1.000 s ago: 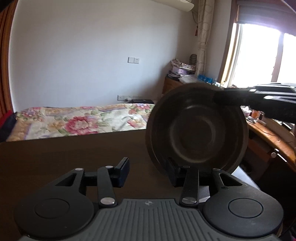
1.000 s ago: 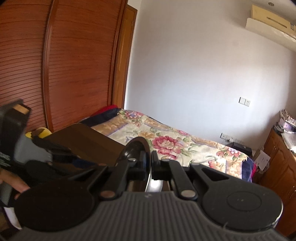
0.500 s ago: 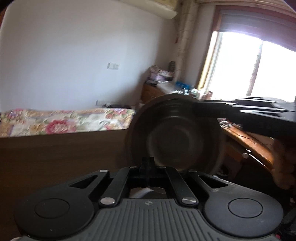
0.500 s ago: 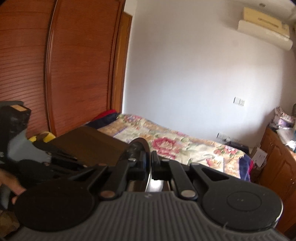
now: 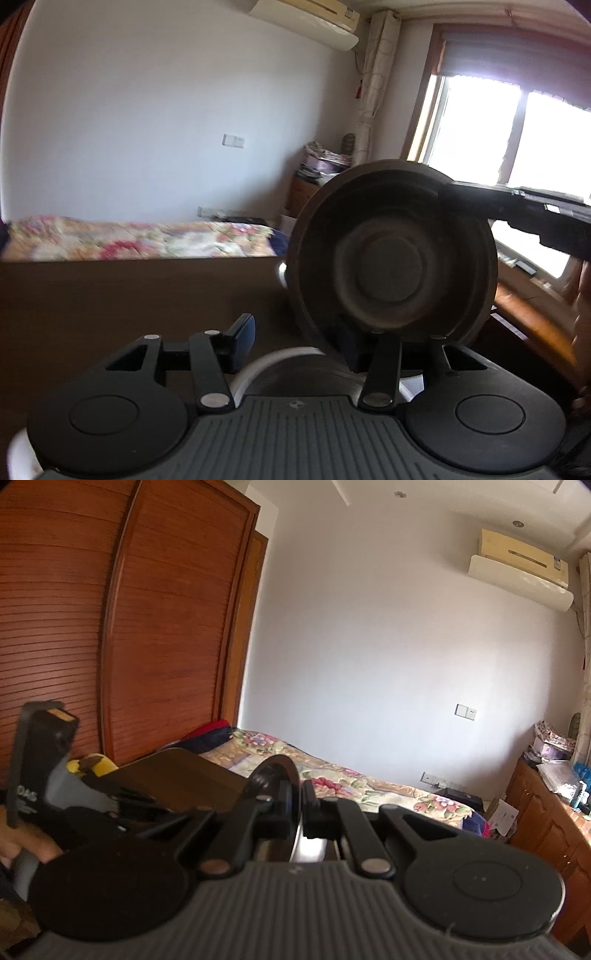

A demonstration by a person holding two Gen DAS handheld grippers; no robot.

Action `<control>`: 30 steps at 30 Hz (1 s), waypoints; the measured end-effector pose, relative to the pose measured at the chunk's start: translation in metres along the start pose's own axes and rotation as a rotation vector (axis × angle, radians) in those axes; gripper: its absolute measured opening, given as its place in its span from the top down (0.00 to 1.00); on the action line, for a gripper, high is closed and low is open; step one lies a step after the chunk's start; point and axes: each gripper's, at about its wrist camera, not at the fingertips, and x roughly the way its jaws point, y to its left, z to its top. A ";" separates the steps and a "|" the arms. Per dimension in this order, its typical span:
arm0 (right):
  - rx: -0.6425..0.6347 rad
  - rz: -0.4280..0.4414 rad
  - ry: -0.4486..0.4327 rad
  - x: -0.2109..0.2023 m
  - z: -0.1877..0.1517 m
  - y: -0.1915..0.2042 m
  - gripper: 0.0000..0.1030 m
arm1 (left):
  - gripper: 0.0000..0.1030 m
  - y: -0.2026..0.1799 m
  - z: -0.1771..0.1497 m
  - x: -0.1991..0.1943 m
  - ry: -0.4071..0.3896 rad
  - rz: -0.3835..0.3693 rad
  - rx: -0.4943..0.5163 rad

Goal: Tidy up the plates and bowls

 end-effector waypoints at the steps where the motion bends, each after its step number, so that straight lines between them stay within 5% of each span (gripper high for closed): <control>1: 0.007 0.004 -0.004 -0.002 -0.002 0.001 0.95 | 0.33 0.000 -0.002 0.000 0.001 -0.014 -0.007; 3: 0.015 0.010 -0.004 -0.004 -0.006 0.003 0.95 | 0.47 -0.002 -0.005 -0.001 0.006 -0.049 -0.019; 12: 0.199 0.030 0.007 -0.004 -0.047 -0.012 0.94 | 0.63 -0.012 -0.021 -0.019 0.018 0.050 0.033; 13: 0.231 0.047 0.009 -0.003 -0.054 -0.013 0.94 | 0.74 -0.012 -0.025 -0.022 0.019 0.043 0.040; 16: 0.289 0.068 0.014 0.003 -0.072 -0.008 0.95 | 0.74 -0.017 -0.034 -0.027 0.039 -0.008 0.031; 30: 0.393 0.105 0.027 0.020 -0.109 -0.010 0.95 | 0.74 -0.006 -0.053 -0.007 0.090 0.120 0.087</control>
